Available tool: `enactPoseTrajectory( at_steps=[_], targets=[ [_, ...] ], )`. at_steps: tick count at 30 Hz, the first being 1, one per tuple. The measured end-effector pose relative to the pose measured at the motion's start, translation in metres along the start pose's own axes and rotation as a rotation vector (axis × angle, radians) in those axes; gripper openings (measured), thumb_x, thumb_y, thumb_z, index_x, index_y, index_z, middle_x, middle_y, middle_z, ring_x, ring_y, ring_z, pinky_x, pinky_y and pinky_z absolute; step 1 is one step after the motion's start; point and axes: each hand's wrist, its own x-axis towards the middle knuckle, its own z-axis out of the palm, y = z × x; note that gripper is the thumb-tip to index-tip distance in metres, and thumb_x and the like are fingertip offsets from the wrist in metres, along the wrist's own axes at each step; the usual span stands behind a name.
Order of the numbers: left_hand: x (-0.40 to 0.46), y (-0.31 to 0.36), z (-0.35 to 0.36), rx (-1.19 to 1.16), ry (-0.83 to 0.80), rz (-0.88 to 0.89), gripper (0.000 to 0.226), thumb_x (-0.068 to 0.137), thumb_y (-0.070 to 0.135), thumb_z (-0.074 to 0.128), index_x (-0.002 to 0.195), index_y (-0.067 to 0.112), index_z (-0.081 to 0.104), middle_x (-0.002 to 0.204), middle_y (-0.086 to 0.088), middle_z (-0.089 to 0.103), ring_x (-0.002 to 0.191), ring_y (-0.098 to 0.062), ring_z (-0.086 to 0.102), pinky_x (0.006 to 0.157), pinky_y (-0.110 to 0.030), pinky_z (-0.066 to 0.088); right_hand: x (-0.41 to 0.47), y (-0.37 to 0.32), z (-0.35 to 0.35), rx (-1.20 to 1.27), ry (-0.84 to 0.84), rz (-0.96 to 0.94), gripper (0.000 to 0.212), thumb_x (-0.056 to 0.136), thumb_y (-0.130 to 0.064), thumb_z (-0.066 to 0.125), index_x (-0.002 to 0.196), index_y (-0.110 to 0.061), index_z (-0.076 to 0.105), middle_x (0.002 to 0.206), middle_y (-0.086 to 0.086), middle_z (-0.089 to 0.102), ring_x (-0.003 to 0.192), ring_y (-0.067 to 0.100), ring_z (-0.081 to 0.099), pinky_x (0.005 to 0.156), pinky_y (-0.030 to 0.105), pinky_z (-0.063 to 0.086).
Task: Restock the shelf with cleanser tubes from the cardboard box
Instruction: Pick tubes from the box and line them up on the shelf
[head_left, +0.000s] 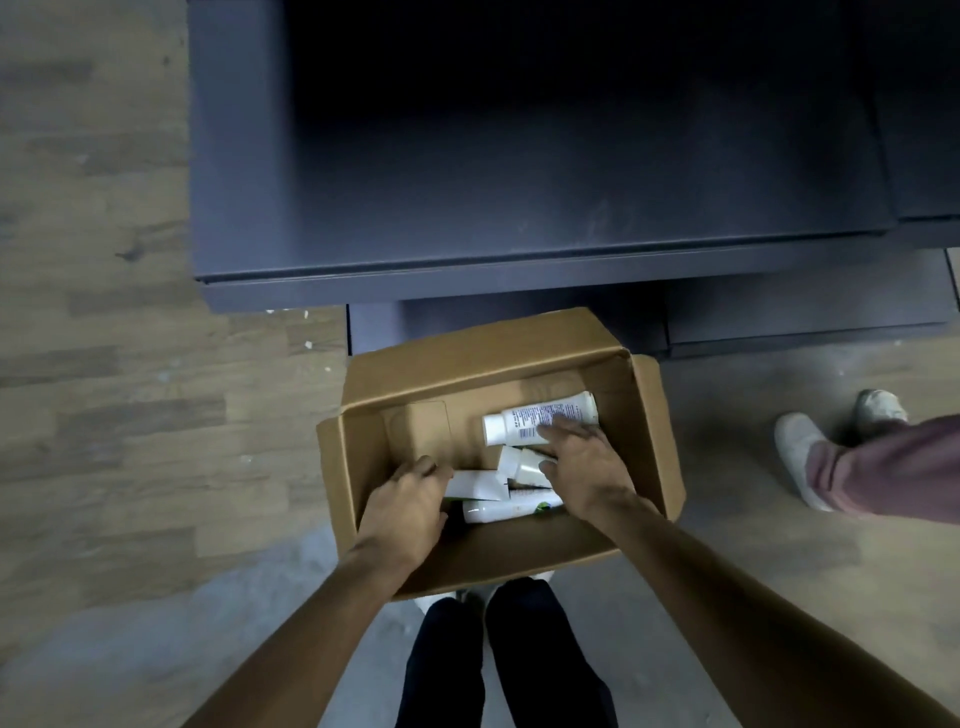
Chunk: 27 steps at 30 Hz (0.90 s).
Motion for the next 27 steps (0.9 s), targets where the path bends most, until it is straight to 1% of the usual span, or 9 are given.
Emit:
enactPoseTrajectory(
  at_steps=[3,6,10,14,16,18,21,24,27],
  targets=[
    [0.016,-0.002,0.013,0.121,-0.029,-0.001,0.044,0.092,0.016,0.058,0.135,0.023,0.048,0.136,0.002,0.049,0.125,-0.021,0.050,0.095,-0.031,0.049,0.014,0.008,0.012,-0.175,-0.047,-0.099,0.060,0.102,-0.017,0.040,0.156,-0.017,0.014,0.164,0.003,0.013,0.152,0.017,0.008,0.123,0.028,0.000],
    [0.025,-0.003,0.024,0.192,-0.062,0.005,0.049,0.092,0.013,0.056,0.138,0.023,0.043,0.140,0.000,0.046,0.126,-0.023,0.049,0.096,-0.032,0.049,0.023,0.010,0.014,-0.236,-0.005,-0.091,0.067,0.100,-0.007,0.035,0.158,-0.021,0.004,0.166,-0.001,0.004,0.152,0.021,0.004,0.124,0.035,0.005],
    [0.033,-0.001,0.032,0.271,-0.088,-0.016,0.056,0.092,0.015,0.057,0.143,0.023,0.034,0.145,-0.004,0.039,0.127,-0.025,0.048,0.088,-0.033,0.049,0.036,0.007,0.003,-0.272,0.023,-0.080,0.065,0.099,-0.008,0.040,0.157,-0.023,0.013,0.161,0.002,0.019,0.146,0.027,0.019,0.119,0.041,0.023],
    [0.044,0.003,0.035,0.332,-0.102,0.020,0.060,0.092,0.010,0.056,0.145,0.022,0.030,0.149,-0.008,0.032,0.131,-0.028,0.043,0.084,-0.034,0.047,0.044,0.007,0.002,-0.272,0.089,-0.098,0.074,0.089,0.003,0.054,0.151,-0.023,0.022,0.144,0.009,0.029,0.127,0.027,0.038,0.106,0.032,0.039],
    [0.049,0.002,0.034,0.309,-0.085,0.019,0.056,0.092,0.015,0.055,0.143,0.022,0.033,0.150,-0.007,0.030,0.131,-0.028,0.042,0.084,-0.035,0.047,0.048,0.010,0.004,-0.193,0.115,-0.092,0.071,0.088,0.001,0.055,0.149,-0.019,0.025,0.141,0.008,0.033,0.124,0.026,0.042,0.104,0.031,0.040],
    [0.051,-0.001,0.033,0.273,-0.073,0.029,0.051,0.092,0.020,0.055,0.139,0.021,0.035,0.146,-0.007,0.032,0.130,-0.028,0.042,0.088,-0.037,0.048,0.049,0.012,0.003,-0.076,0.147,-0.088,0.057,0.090,-0.013,0.053,0.143,-0.013,0.031,0.133,0.010,0.046,0.118,0.026,0.051,0.102,0.034,0.042],
    [0.053,-0.006,0.032,0.269,-0.053,0.029,0.050,0.091,0.018,0.055,0.137,0.019,0.035,0.139,-0.007,0.036,0.127,-0.028,0.043,0.094,-0.038,0.047,0.047,0.013,0.000,0.010,0.166,-0.114,0.040,0.097,-0.025,0.048,0.134,-0.013,0.037,0.122,0.010,0.056,0.106,0.022,0.058,0.091,0.031,0.047],
    [0.057,-0.004,0.032,0.321,-0.029,0.024,0.050,0.091,0.012,0.055,0.137,0.021,0.036,0.141,-0.006,0.039,0.129,-0.027,0.043,0.097,-0.037,0.044,0.047,0.015,-0.001,-0.053,0.130,-0.120,0.036,0.100,-0.020,0.047,0.133,-0.011,0.038,0.127,0.009,0.051,0.110,0.024,0.056,0.091,0.032,0.046],
    [0.058,0.002,0.033,0.362,-0.028,0.016,0.054,0.091,0.011,0.054,0.140,0.023,0.034,0.146,-0.005,0.037,0.133,-0.026,0.039,0.096,-0.036,0.041,0.050,0.018,0.002,-0.121,0.135,-0.072,0.048,0.093,-0.002,0.053,0.136,-0.014,0.037,0.128,0.011,0.053,0.107,0.024,0.061,0.087,0.027,0.047]
  ],
)
